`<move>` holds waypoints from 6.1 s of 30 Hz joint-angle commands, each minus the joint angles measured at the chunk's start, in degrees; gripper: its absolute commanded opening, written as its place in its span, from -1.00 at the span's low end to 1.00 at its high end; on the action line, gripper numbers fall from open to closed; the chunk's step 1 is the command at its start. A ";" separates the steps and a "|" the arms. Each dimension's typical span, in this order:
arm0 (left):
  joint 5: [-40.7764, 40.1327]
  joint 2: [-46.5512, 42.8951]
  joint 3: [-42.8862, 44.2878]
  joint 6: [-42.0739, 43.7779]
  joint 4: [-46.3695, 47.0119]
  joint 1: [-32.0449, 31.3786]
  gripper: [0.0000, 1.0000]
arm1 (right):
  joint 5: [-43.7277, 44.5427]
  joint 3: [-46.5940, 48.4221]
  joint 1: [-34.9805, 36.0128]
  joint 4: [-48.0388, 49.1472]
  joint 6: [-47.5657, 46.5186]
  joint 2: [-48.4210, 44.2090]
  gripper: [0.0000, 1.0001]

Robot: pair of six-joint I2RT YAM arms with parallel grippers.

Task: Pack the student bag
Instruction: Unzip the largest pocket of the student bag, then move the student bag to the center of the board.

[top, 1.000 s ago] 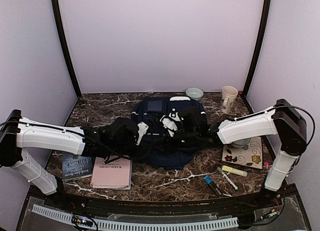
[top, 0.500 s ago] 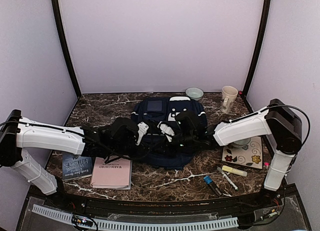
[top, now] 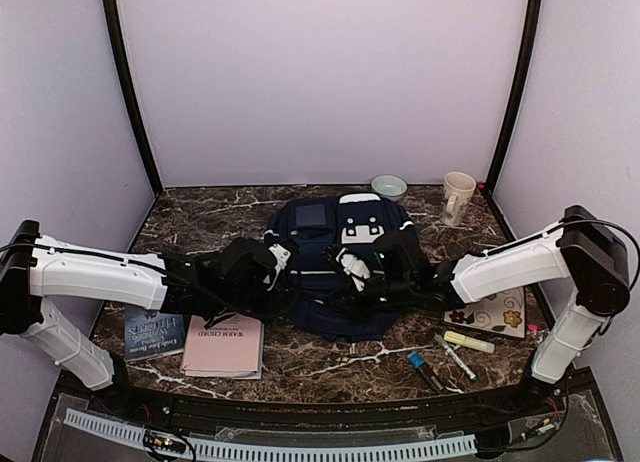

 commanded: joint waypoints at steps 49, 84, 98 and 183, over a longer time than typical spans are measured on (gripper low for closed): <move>2.54 -5.00 -3.82 0.90 5.46 2.17 -1.00 | 0.20 9.17 4.25 0.43 4.96 9.03 -1.00; -6.57 11.22 6.39 -1.29 1.14 11.93 -0.89 | 9.96 3.08 4.27 2.63 7.77 1.41 -0.59; 0.94 -0.62 2.33 10.50 4.60 6.11 0.31 | 30.40 -0.58 4.01 -3.93 18.34 -10.53 0.47; -5.27 -5.17 2.63 5.57 -4.54 3.93 0.97 | 12.80 -5.01 -4.86 1.18 27.63 -14.77 0.24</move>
